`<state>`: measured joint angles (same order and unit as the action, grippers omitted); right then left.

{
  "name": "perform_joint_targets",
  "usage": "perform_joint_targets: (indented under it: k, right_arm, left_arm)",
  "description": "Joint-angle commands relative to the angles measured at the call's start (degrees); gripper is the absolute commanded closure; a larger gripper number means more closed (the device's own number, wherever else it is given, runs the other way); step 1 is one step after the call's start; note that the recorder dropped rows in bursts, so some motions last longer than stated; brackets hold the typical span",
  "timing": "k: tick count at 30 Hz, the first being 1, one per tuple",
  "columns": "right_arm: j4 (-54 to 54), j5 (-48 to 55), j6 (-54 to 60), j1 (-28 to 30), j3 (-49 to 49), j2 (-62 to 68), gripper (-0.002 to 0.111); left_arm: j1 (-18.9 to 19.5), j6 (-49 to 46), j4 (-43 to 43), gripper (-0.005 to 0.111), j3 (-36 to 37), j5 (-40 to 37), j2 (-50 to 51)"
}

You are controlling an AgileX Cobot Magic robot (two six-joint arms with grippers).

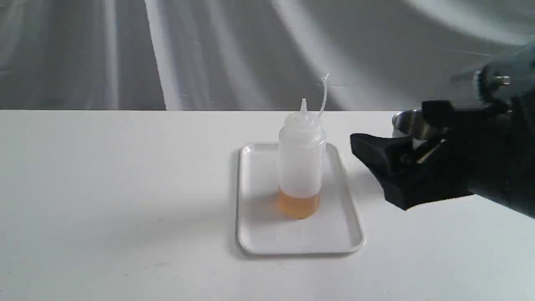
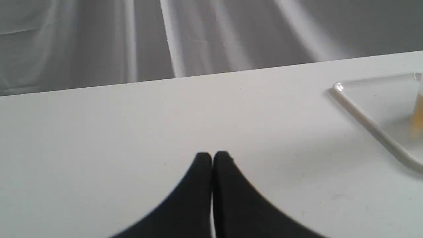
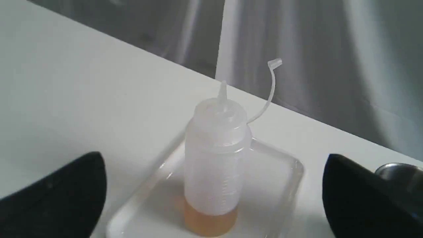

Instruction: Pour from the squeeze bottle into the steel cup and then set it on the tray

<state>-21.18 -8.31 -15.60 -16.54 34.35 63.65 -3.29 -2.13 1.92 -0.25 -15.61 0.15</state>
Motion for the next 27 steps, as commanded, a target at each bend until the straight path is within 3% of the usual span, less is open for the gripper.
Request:
perform_joint_targets:
  k: [1,8,11,22,27]
  right_arm:
    - [0.4,0.2,-6.4,0.0,-4.0,-6.8,0.021]
    - [0.4,3.2,-5.6,0.0,-10.2,-18.8,0.026]
    - [-0.1,5.4,-2.7,0.0,-11.6,-22.9,0.035]
    - [-2.8,6.4,-2.8,0.0,-12.0,-25.4,0.105]
    - [0.5,6.4,-2.9,0.0,-12.0,-25.4,0.108]
  left_arm:
    - [-0.3,0.2,0.0,0.107,0.3,0.4,-0.1]
    - [-0.3,0.2,0.0,0.107,0.3,0.4,-0.1]
    - [-0.3,0.2,0.0,0.107,0.3,0.4,-0.1]
    - [-0.3,0.2,0.0,0.107,0.3,0.4,-0.1]
    - [-0.3,0.2,0.0,0.107,0.3,0.4,-0.1]
